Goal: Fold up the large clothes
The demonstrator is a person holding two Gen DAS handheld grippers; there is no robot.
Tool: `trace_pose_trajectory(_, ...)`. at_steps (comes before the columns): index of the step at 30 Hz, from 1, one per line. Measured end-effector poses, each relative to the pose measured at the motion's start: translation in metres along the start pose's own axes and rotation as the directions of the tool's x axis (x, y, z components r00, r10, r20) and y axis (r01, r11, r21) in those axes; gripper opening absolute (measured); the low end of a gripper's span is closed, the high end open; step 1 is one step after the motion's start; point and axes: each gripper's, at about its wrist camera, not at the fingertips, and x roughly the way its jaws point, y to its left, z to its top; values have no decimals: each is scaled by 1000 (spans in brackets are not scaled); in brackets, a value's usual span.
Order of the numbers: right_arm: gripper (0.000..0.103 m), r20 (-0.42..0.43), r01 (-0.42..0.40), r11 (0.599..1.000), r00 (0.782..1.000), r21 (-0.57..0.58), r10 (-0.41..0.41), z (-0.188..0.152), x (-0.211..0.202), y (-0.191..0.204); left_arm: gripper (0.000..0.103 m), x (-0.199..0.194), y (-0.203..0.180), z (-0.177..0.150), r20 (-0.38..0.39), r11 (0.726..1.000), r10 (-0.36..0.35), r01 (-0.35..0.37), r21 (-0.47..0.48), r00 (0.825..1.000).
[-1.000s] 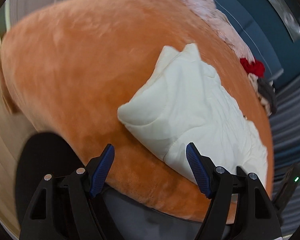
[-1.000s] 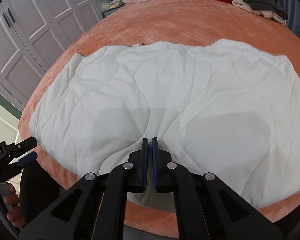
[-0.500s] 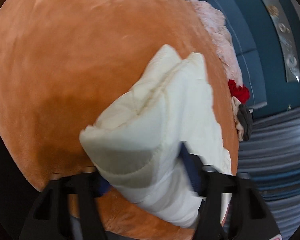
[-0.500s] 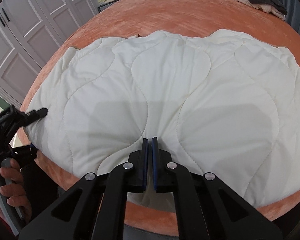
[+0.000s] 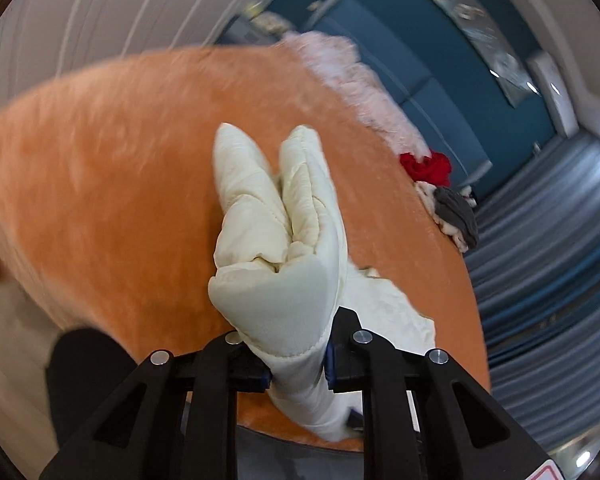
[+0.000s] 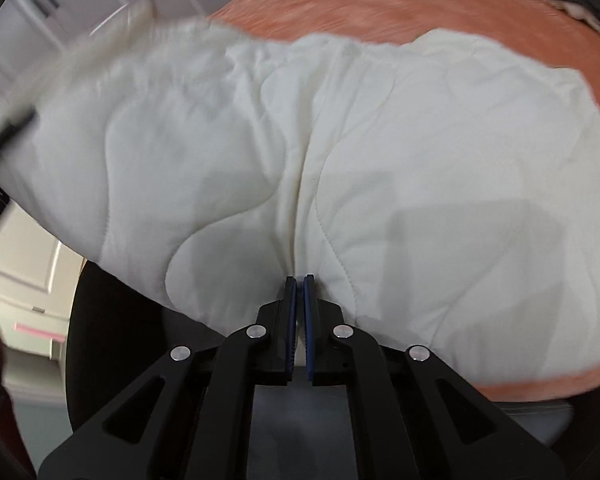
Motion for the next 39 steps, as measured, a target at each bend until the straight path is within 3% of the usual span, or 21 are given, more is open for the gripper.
trace_pose_trajectory(4, 1, 15, -61, 998, 998, -10, 61, 0, 6, 8, 15, -10, -74, -9, 17, 969, -21, 17, 245, 1000)
trace_pose_trajectory(8, 3, 72, -104, 994, 992, 27, 102, -2, -30, -13, 15, 8, -130, -26, -29, 928, -103, 107, 356, 994)
trace_pose_trajectory(13, 4, 167, -20, 996, 986, 89, 5, -19, -95, -63, 15, 61, -186, -57, -135, 881, -116, 165, 443, 984)
trace_pose_trajectory(17, 4, 225, 27, 983, 972, 179, -68, -36, -137, -106, 16, 101, -217, -91, -207, 849, -77, 173, 500, 975)
trace_pose_trajectory(25, 4, 274, 60, 961, 952, 271, -137, -48, -173, -147, 24, 140, -217, -147, -303, 831, 9, 161, 532, 953)
trace_pose_trajectory(28, 5, 287, 57, 961, 948, 270, -137, -40, -180, -142, 37, 134, -217, -160, -282, 824, 22, 142, 548, 959)
trace_pose_trajectory(30, 6, 305, 48, 962, 943, 270, -133, -42, -188, -142, 62, 123, -217, -165, -286, 823, 9, 155, 546, 958)
trace_pose_trajectory(31, 8, 322, 37, 963, 938, 268, -126, -39, -195, -140, 68, 117, -216, -166, -284, 821, -1, 163, 547, 959)
trace_pose_trajectory(32, 11, 334, 29, 964, 935, 264, -120, -39, -200, -138, 76, 110, -216, -167, -274, 818, -8, 164, 552, 962)
trace_pose_trajectory(34, 33, 367, 17, 971, 924, 240, -107, -36, -213, -132, 81, 94, -213, -168, -251, 804, 3, 147, 576, 968)
trace_pose_trajectory(36, 44, 392, 8, 980, 916, 201, -88, -29, -221, -120, 84, 83, -203, -172, -251, 796, 27, 131, 590, 968)
trace_pose_trajectory(39, 53, 403, -16, 990, 914, 140, -43, -16, -222, -102, 84, 78, -178, -175, -251, 806, 97, 72, 587, 963)
